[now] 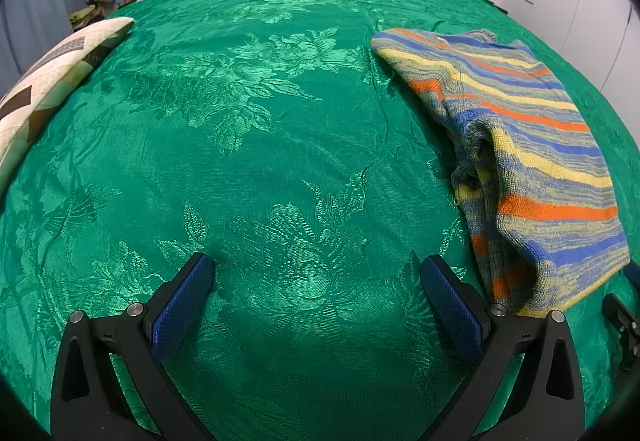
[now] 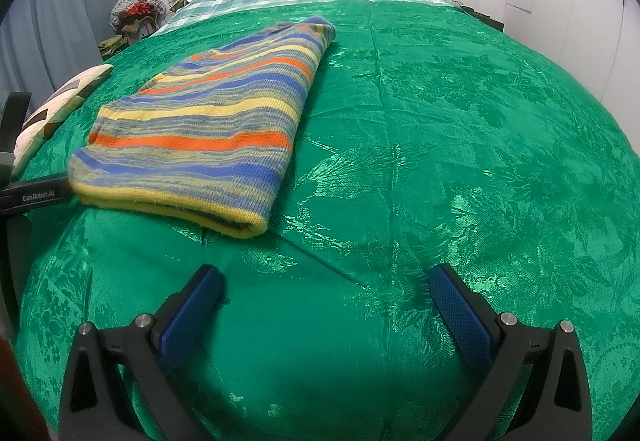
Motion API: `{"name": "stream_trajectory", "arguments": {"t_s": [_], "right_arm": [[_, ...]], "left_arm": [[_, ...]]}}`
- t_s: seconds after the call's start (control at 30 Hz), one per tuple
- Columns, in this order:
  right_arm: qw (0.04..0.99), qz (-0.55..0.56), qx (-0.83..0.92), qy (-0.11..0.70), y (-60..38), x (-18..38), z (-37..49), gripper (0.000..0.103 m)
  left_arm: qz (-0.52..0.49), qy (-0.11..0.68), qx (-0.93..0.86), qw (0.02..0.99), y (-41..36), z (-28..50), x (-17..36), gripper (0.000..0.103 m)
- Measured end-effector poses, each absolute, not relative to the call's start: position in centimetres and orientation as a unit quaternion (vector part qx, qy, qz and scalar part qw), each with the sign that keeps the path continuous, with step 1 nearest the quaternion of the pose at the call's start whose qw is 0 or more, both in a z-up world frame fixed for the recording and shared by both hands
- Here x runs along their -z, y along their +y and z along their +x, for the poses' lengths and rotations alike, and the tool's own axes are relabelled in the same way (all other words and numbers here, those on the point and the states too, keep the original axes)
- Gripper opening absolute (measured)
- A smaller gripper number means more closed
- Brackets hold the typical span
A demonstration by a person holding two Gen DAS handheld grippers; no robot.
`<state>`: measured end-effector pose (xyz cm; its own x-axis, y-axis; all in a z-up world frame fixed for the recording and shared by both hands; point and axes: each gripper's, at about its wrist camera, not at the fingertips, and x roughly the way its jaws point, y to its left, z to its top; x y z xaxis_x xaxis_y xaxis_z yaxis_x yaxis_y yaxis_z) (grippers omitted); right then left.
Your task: Fold small clothes
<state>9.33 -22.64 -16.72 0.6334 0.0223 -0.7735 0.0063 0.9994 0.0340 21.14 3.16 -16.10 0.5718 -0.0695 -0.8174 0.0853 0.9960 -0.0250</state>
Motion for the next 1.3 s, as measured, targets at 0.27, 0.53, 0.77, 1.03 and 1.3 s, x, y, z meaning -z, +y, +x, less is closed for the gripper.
{"name": "stream_trajectory", "arguments": {"t_s": [0.27, 0.53, 0.77, 1.03, 1.3], "right_arm": [[0.904, 0.017, -0.004, 0.428, -22.67, 16.71, 9.32, 0.103], [0.904, 0.016, -0.004, 0.427, -22.65, 16.72, 9.32, 0.103], [0.904, 0.016, -0.004, 0.427, -22.62, 16.74, 9.27, 0.103], [0.904, 0.016, -0.003, 0.427, -22.63, 16.75, 9.32, 0.103], [0.904, 0.017, -0.003, 0.426, -22.63, 16.76, 9.32, 0.103]], "left_arm": [[0.009, 0.461, 0.044, 0.886, 3.16, 21.10, 16.08, 0.103], [0.009, 0.461, 0.044, 0.886, 3.19, 21.11, 16.07, 0.103], [0.009, 0.461, 0.044, 0.886, 3.20, 21.09, 16.07, 0.103], [0.009, 0.461, 0.044, 0.886, 3.20, 21.08, 16.06, 0.103], [0.009, 0.461, 0.044, 0.886, 3.19, 21.05, 16.05, 0.103]]}}
